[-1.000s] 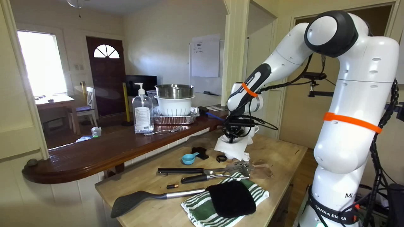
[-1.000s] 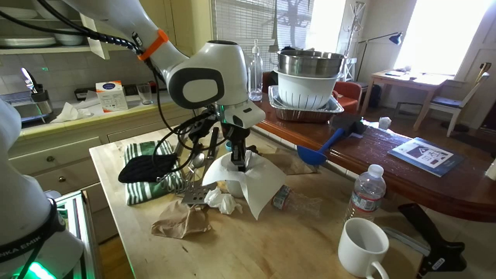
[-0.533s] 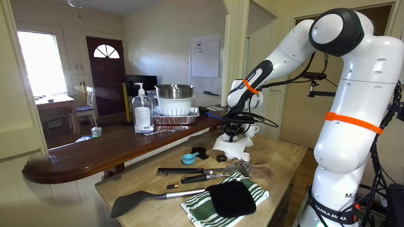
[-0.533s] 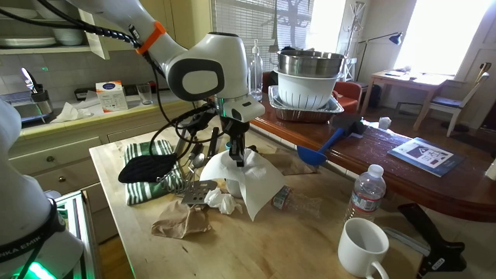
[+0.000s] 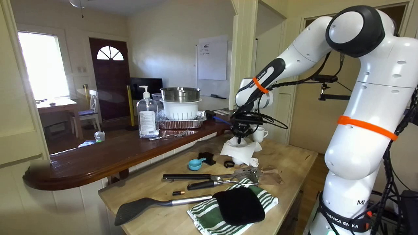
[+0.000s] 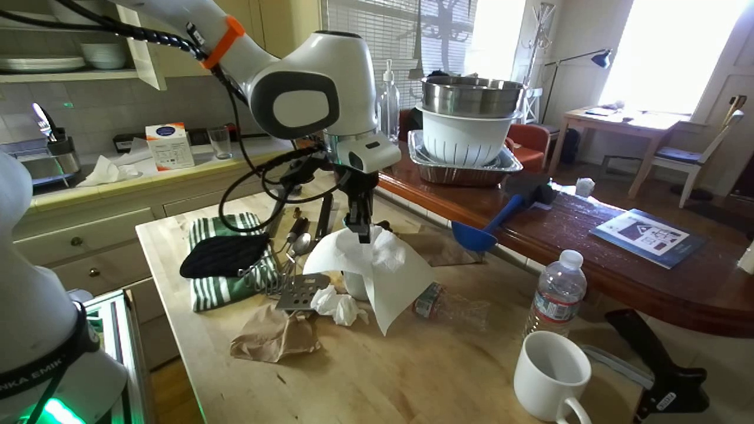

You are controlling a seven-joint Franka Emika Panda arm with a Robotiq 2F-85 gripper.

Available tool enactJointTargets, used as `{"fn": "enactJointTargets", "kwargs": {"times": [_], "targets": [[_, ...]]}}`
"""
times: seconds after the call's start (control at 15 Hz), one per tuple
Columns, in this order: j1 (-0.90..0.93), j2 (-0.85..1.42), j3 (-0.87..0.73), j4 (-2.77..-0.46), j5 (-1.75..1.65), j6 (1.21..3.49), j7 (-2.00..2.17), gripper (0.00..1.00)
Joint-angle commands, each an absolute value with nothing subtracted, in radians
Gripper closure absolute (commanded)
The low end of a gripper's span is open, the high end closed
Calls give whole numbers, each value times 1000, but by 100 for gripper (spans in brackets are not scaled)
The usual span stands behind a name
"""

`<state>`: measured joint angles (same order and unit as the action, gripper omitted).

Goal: Put the paper towel in the cup

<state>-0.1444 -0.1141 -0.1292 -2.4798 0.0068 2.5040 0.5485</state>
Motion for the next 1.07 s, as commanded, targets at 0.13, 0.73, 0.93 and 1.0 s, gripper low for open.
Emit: {"fn": "enactJointTargets", "kwargs": {"times": [0.13,0.73,0.93,1.0], "targets": [[-160,-219,-110,-2447,62,2365,614,72],[-190,-399,-62,-2404,-7,2157,620,7],[-204,-434,-53,-2398,-43,2132,592,0],[-205,-442,-56,-2395,-52,2123,564,0]]}}
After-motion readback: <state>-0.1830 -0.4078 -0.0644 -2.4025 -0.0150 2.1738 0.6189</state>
